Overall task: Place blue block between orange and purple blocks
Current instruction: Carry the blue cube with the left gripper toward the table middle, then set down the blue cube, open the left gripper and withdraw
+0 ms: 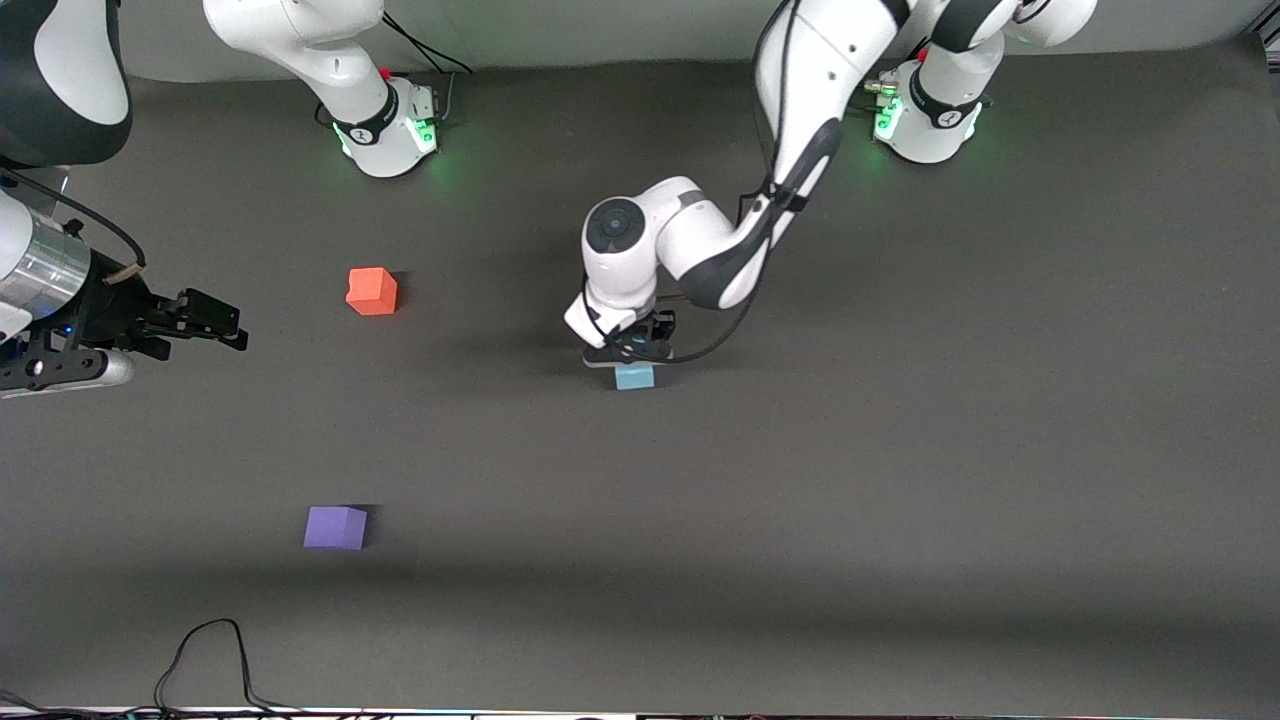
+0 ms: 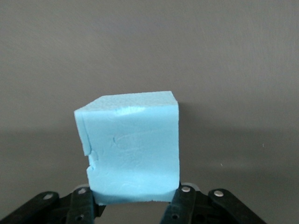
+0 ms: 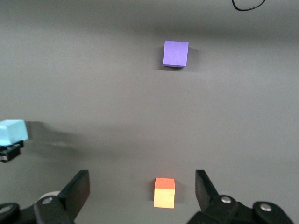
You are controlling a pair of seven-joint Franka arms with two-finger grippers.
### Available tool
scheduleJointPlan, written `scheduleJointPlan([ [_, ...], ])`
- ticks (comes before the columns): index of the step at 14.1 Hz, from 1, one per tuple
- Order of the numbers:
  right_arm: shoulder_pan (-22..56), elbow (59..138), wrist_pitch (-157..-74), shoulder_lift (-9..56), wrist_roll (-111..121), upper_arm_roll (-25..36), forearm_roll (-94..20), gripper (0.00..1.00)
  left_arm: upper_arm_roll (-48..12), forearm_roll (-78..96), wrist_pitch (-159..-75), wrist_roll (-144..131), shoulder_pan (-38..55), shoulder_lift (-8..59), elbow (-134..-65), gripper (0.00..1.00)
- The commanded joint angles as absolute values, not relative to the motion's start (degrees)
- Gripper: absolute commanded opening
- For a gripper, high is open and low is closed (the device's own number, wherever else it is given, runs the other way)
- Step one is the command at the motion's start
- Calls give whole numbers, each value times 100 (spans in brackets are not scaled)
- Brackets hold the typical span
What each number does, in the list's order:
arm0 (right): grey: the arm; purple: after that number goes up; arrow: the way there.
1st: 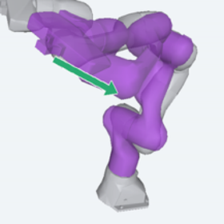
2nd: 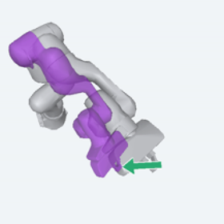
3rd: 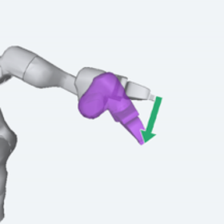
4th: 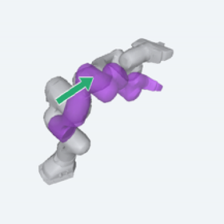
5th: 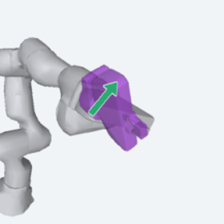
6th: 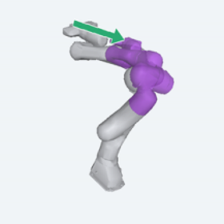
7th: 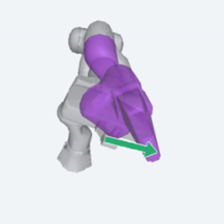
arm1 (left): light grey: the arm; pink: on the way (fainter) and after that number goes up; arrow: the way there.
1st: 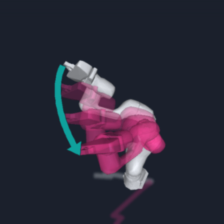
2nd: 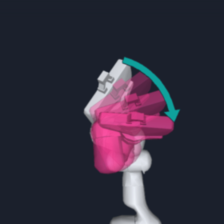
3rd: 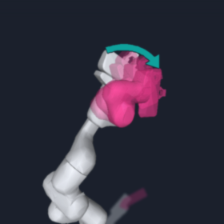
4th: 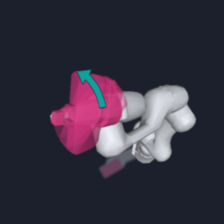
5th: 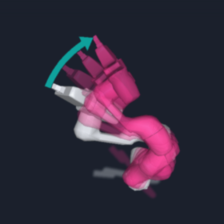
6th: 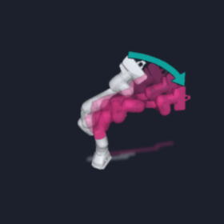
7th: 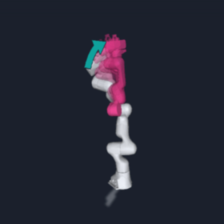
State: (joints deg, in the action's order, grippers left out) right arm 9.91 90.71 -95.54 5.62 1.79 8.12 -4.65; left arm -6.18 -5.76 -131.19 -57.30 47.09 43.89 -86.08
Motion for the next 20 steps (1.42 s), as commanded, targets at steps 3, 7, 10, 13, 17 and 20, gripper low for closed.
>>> scheduleJointPlan([
  [3, 1011, 9088, -9388, 554, 281, 844, -439, 100, -483, -738, -13175, -5959, 4939, 4931, -8112, 54],
  [7, 1028, 9070, -9378, 589, 281, 844, -439, 100, -483, -703, -12999, -5863, 4756, 4668, -8077, 100],
  [10, 1020, 9088, -9360, 589, 281, 844, -439, 100, -763, -284, -12132, -5303, 4055, 3783, -8077, 100],
  [13, 1037, 9088, -9360, 615, 273, 844, -439, 100, -888, 674, -10938, -4108, 3080, 2754, -8112, 100],
  [17, 1028, 9105, -9343, 615, 273, 844, -439, 100, -888, 879, -9347, -2755, 1656, 1778, -8147, 100],
  [20, 1063, 9202, -9343, 589, 176, 826, -448, 100, -835, 721, -8588, -1700, 768, 1171, -8357, 100],
])
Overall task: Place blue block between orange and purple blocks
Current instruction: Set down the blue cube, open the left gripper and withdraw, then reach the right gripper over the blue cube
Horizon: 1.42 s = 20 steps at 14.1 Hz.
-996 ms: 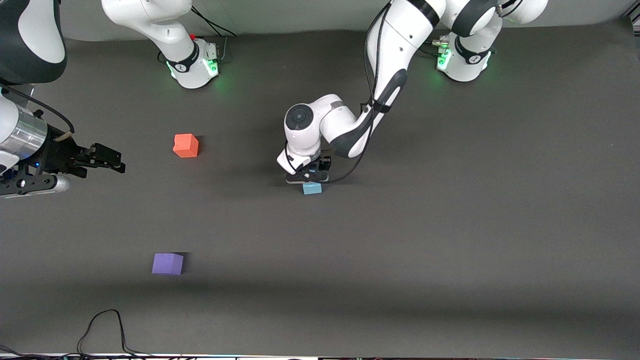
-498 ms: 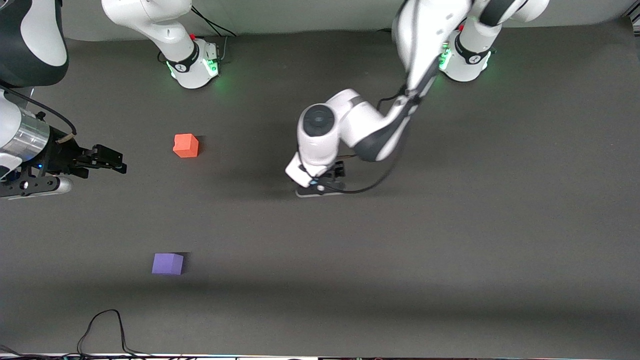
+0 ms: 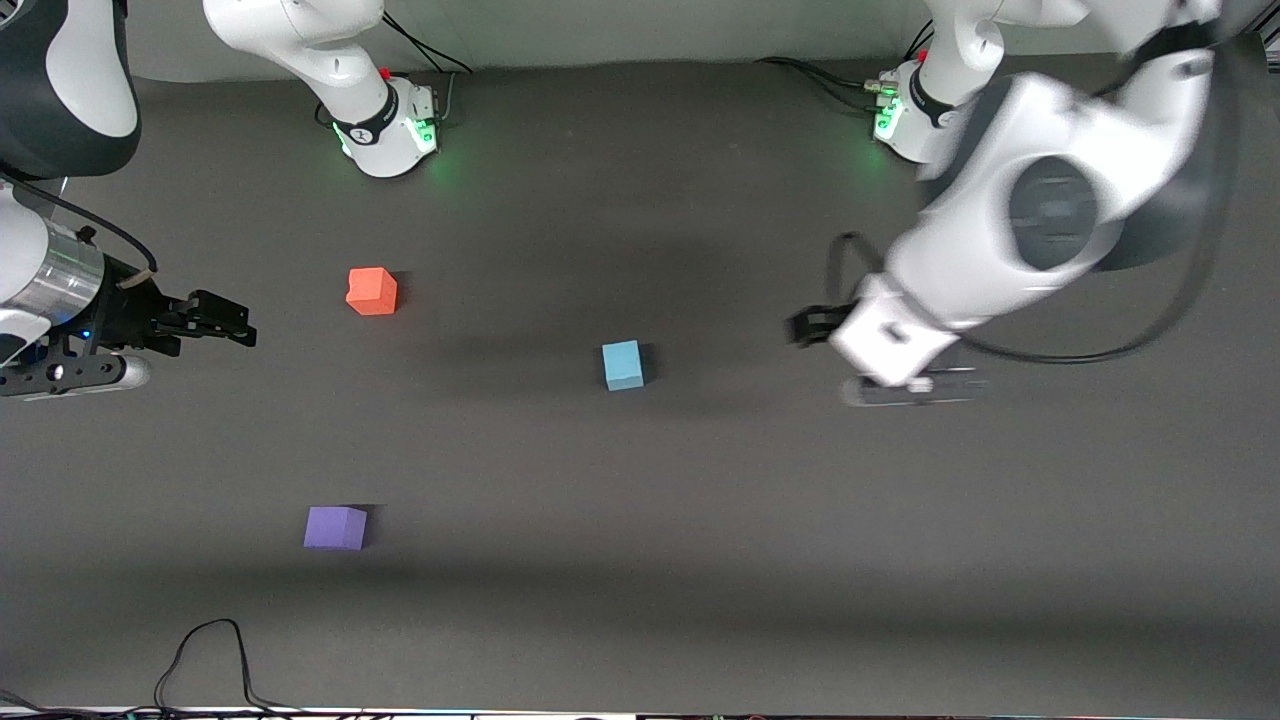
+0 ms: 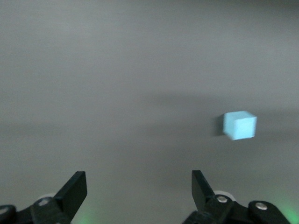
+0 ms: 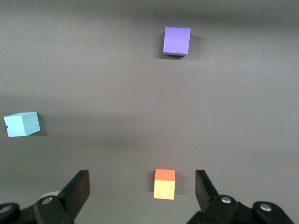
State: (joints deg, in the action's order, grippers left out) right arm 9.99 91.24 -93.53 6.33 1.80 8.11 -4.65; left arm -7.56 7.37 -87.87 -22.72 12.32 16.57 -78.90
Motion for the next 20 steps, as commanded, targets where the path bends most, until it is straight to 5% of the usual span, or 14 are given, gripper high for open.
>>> scheduleJointPlan([
  [1, 1142, 9211, -9343, 589, 167, 809, -457, 100, -835, 616, -8561, -1348, 469, 934, -8524, 100],
  [5, 1729, 9141, -9343, 571, -636, 782, -973, 100, -835, 361, -8552, -240, -367, 256, -8947, 100],
  [8, 3046, 9132, -9430, 659, -2554, 782, -967, 100, -835, 106, -8595, 114, -703, 80, -9017, 100],
  [13, 4094, 8255, -9466, 1527, -3488, 765, -1046, 100, -765, -202, -8736, 114, -677, 44, -9018, 100],
  [15, 4420, 7920, -9475, 1941, -3577, 765, -1046, 100, -258, -185, -8702, 175, -162, -9, -9018, 100],
  [20, 4710, 8085, -10562, 2837, -3700, 765, -1046, 100, 9, -141, -8684, 316, 79, -18, -9009, 100],
])
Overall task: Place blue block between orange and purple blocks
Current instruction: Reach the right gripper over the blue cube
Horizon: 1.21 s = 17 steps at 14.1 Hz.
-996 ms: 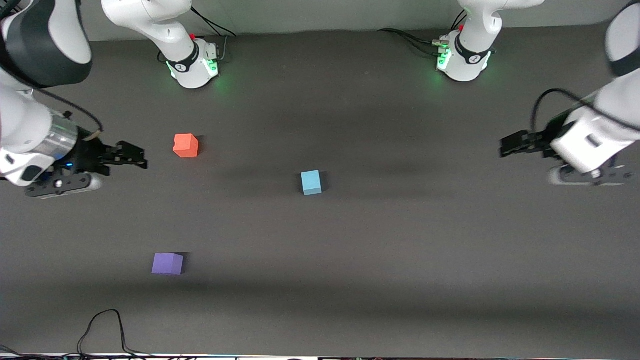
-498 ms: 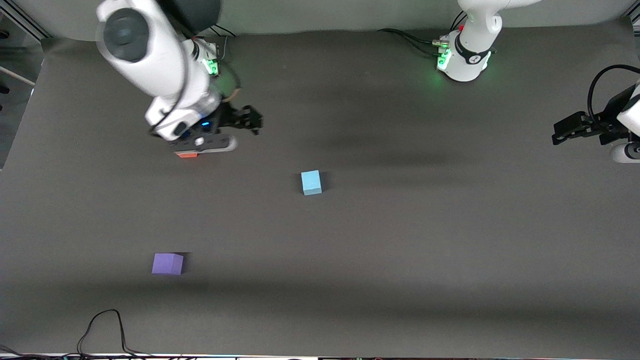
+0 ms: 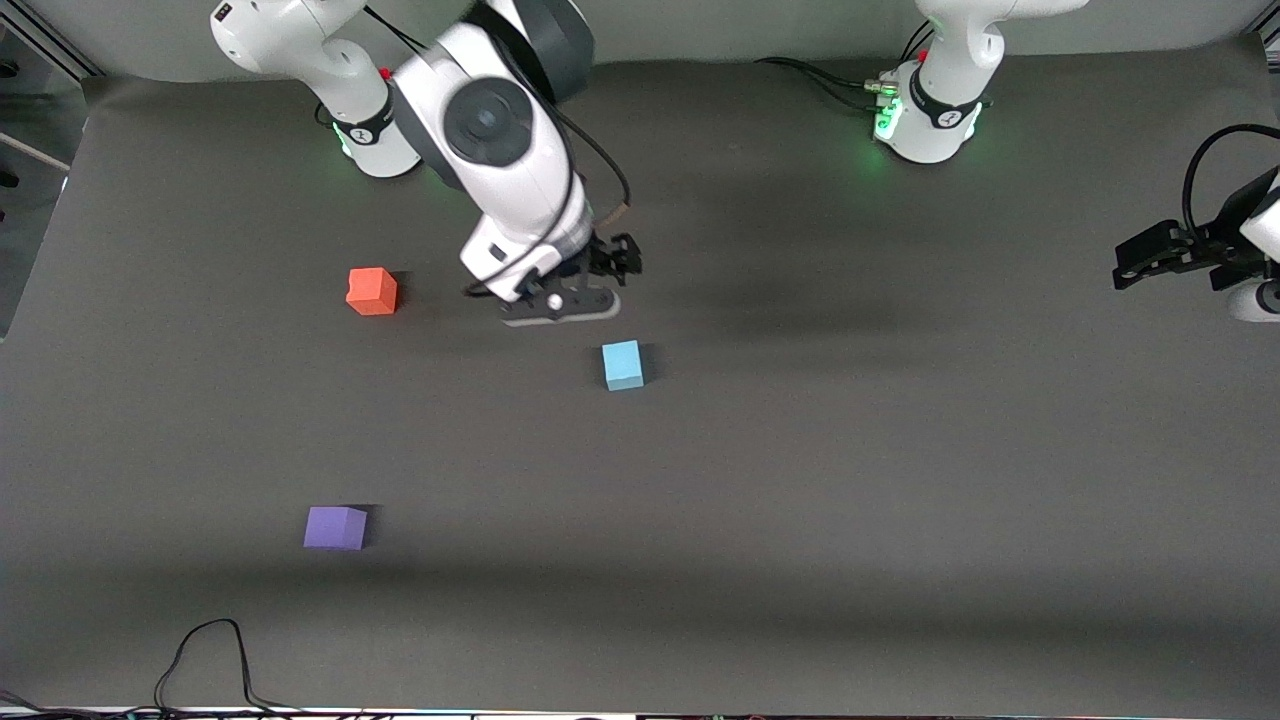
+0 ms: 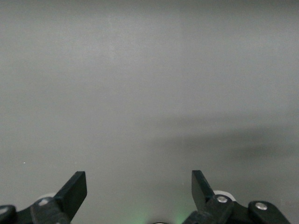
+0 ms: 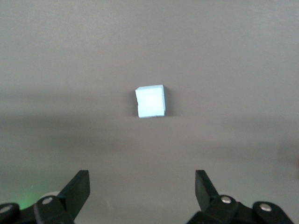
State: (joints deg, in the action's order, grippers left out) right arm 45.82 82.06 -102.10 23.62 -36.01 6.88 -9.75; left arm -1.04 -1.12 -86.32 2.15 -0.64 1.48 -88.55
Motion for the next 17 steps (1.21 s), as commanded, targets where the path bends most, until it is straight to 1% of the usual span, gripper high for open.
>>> scheduleJointPlan([
  [1, 4763, 8208, -10843, 2978, -3613, 765, -1037, 100, 9, -123, -8684, 316, 88, -26, -9009, 100],
  [3, 4702, 8445, -11371, 3251, -3176, 765, -1072, 100, -9, -88, -8684, 316, 79, -26, -9000, 100],
  [10, 4843, 9631, -12856, 3418, -3146, 765, -1063, 100, -87, -9, -8719, 378, 18, -18, -9009, 100],
  [17, 4966, 9659, -13341, 3902, -3217, 773, -1064, 100, -105, -9, -8692, 404, 9, -18, -9009, 100],
])
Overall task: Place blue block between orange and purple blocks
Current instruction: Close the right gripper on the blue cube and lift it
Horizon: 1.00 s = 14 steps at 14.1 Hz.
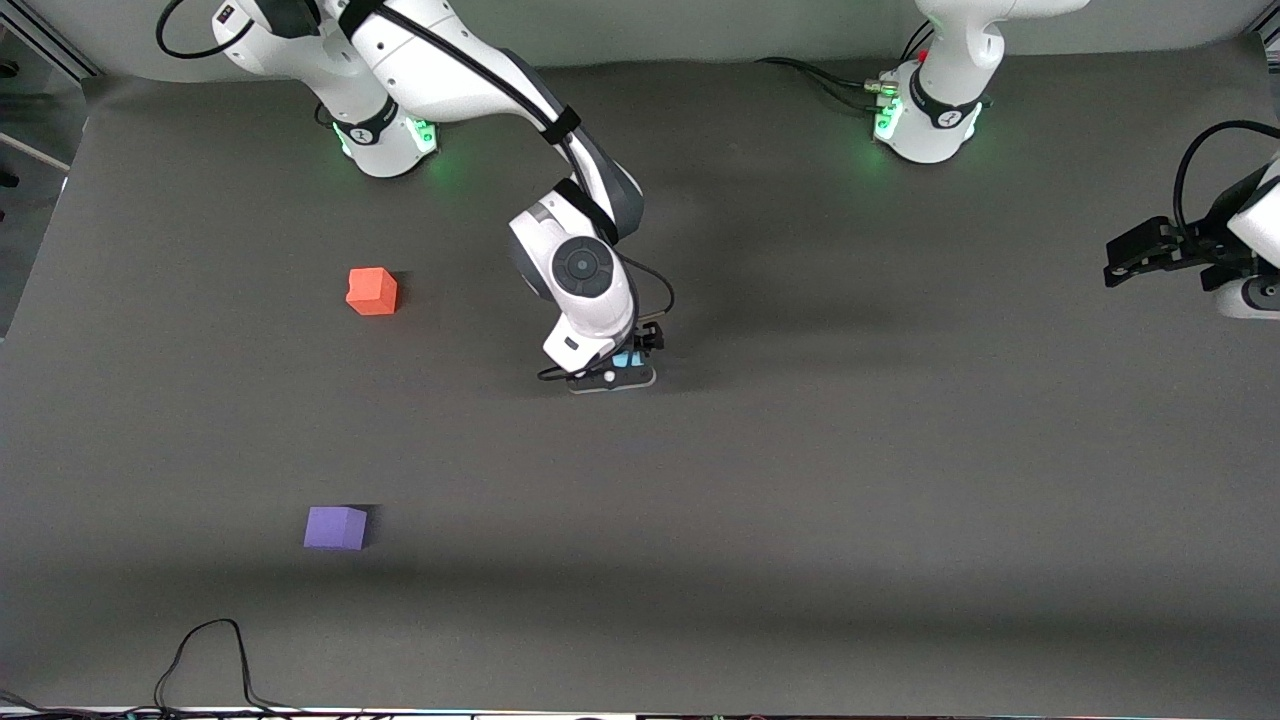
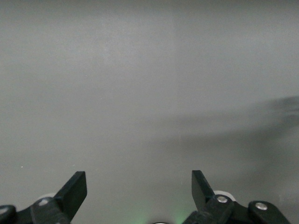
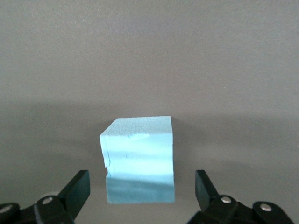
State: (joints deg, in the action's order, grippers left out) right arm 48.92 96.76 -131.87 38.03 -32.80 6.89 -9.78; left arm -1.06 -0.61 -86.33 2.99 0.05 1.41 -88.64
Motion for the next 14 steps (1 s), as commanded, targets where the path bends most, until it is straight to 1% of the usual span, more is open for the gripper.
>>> scheduleJointPlan([
  [1, 4966, 9659, -13368, 3920, -3217, 773, -1063, 100, -105, -9, -8692, 396, 9, -18, -9009, 100],
  [4, 4905, 9607, -13368, 3981, -3234, 773, -1072, 100, -97, -9, -8701, 396, 17, 0, -9009, 100],
  [5, 4878, 9598, -13377, 3981, -3234, 765, -1072, 94, -97, -9, -8727, 396, 26, 9, -9000, 100],
  [6, 4878, 9537, -13377, 3990, -3252, 773, -1081, 84, -97, -9, -8728, 396, 44, 17, -9009, 100],
  [7, 4878, 9510, -13386, 3990, -3313, 773, -1081, 65, -97, -9, -8719, 387, 61, 18, -9000, 100],
  [8, 4878, 9492, -13386, 3990, -3383, 773, -1072, 49, -97, -9, -8719, 395, 62, 18, -9000, 100],
  [9, 4887, 9483, -13377, 3982, -3384, 773, -1081, 34, -97, -9, -8719, 396, 53, 9, -9000, 100],
  [11, 4852, 9457, -13316, 3833, -3288, 835, -1072, 29, -97, -9, -8736, 378, 70, 17, -9000, 100],
  [12, 4678, 9405, -13054, 3675, -3244, 844, -1046, 29, -97, -9, -8736, 378, 70, 35, -9000, 100],
  [14, 4422, 8863, -11977, 3447, -2911, 844, -1011, 29, -97, -9, -8745, 378, 62, 44, -9000, 100],
])
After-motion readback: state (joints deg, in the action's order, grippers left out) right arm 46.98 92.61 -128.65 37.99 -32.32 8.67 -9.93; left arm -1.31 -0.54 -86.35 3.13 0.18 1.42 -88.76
